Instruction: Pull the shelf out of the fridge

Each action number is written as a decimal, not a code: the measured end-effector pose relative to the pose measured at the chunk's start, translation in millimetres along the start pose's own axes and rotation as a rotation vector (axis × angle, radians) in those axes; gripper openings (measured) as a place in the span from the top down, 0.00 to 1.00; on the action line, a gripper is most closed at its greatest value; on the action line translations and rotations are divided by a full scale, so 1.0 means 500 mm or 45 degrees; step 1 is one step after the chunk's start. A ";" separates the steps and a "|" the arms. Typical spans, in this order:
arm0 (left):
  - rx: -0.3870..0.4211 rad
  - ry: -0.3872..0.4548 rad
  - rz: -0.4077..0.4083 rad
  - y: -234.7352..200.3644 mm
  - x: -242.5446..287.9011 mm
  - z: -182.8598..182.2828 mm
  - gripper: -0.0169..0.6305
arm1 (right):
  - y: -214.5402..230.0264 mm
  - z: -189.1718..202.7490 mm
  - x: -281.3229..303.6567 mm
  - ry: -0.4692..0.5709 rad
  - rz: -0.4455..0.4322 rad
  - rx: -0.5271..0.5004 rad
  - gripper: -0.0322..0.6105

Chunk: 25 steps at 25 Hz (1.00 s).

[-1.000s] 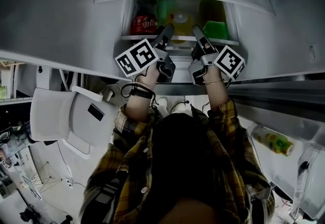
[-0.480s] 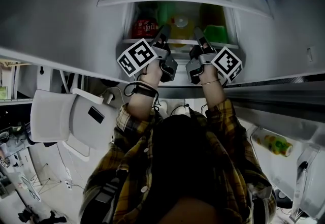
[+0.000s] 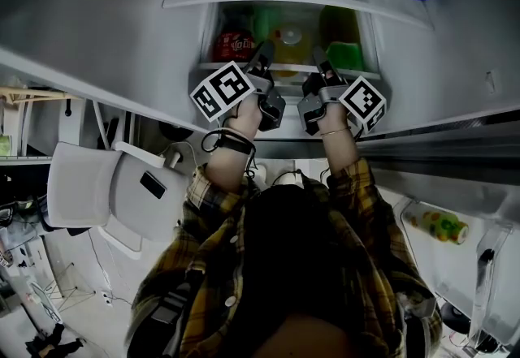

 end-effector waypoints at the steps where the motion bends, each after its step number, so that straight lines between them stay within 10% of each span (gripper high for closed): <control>1: -0.002 0.001 0.000 0.000 -0.002 0.001 0.86 | -0.001 0.001 -0.001 0.000 -0.001 0.001 0.86; 25: -0.012 0.021 0.012 0.003 -0.067 0.038 0.87 | -0.018 0.031 -0.062 -0.008 -0.018 0.021 0.86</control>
Point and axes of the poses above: the fingertips, and each gripper's own axes: x forward along the fingers, y to its right, z out of its underside, the point moved 8 cm from there along -x, backward along the fingers, and after that the axes turned 13 degrees about -x, right-handed, at the moved point
